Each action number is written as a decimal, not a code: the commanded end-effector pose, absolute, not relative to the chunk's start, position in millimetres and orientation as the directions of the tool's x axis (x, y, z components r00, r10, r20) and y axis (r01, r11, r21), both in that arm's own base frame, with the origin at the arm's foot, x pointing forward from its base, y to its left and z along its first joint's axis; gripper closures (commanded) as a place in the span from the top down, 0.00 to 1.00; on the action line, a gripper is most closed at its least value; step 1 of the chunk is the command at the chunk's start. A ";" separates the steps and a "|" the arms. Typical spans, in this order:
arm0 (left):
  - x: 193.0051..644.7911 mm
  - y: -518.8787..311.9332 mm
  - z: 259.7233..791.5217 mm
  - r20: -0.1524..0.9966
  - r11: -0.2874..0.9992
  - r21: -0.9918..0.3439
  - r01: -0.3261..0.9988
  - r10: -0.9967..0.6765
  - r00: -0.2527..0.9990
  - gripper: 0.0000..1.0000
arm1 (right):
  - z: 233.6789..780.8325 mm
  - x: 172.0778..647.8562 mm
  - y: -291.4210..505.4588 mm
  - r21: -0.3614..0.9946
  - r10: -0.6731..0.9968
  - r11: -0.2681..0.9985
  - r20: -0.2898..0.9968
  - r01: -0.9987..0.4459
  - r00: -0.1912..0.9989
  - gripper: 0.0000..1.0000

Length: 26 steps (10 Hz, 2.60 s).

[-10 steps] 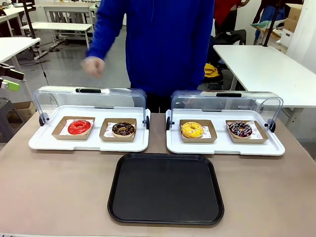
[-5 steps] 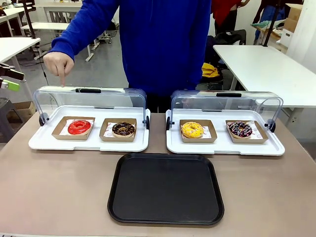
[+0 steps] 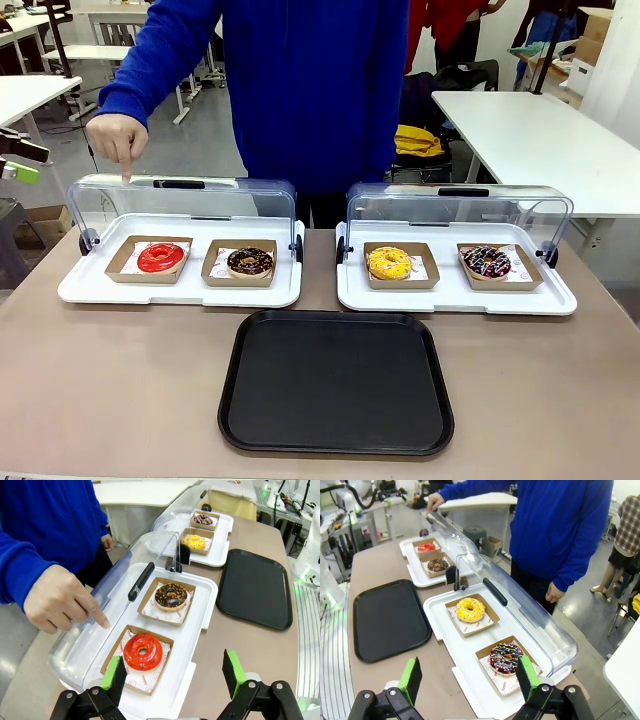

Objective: Move the first donut from the left to the tray.
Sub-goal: Pick up the Paper togo box containing the Donut indicated by the person and place it on the Handle tray.

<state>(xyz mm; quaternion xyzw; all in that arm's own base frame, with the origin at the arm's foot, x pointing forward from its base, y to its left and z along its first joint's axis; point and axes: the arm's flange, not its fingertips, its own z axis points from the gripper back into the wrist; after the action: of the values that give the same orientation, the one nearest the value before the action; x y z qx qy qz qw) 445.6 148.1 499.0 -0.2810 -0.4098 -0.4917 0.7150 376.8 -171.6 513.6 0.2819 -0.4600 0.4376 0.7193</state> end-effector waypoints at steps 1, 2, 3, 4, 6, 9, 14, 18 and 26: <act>445.9 147.6 498.6 0.869 0.351 0.003 0.937 -0.464 0.171 1.00 | 513.5 379.6 -171.9 -0.021 0.359 0.451 0.919 -0.892 0.160 1.00; 445.9 147.6 498.6 0.869 0.351 0.003 0.937 -0.464 0.171 1.00 | 513.5 379.6 -171.9 -0.021 0.359 0.451 0.919 -0.892 0.160 1.00; 445.9 147.6 498.6 0.869 0.351 0.003 0.937 -0.464 0.171 1.00 | 513.5 379.6 -171.9 -0.021 0.359 0.451 0.919 -0.892 0.160 1.00; 445.9 147.6 498.6 0.869 0.351 0.003 0.937 -0.464 0.171 1.00 | 513.5 379.6 -171.9 -0.021 0.359 0.451 0.919 -0.892 0.160 1.00; 445.9 147.6 498.6 0.869 0.351 0.003 0.937 -0.464 0.171 1.00 | 513.5 379.6 -171.9 -0.021 0.359 0.451 0.919 -0.892 0.160 1.00; 445.6 148.1 499.0 0.862 0.358 0.001 0.934 -0.473 0.180 1.00 | 513.5 379.6 -171.9 -0.021 0.359 0.451 0.919 -0.892 0.160 1.00; 452.7 69.1 489.9 0.539 0.137 0.194 0.971 -0.842 0.011 1.00 | 513.5 379.6 -171.9 -0.021 0.359 0.451 0.919 -0.892 0.160 1.00; 466.7 24.0 428.9 0.303 0.025 0.189 0.982 -0.952 -0.035 1.00 | 513.5 379.6 -171.9 -0.021 0.359 0.451 0.919 -0.892 0.160 1.00; 481.2 14.1 379.2 0.222 0.013 0.229 0.973 -0.974 -0.039 1.00 | 513.5 379.6 -171.9 -0.021 0.359 0.451 0.919 -0.892 0.160 1.00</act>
<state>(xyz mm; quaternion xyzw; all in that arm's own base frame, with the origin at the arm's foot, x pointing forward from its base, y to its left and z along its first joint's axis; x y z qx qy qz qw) 484.2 13.3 375.4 0.0078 -0.1581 -0.6979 0.6985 376.9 -171.9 513.0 0.2815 -0.4587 0.4375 0.7204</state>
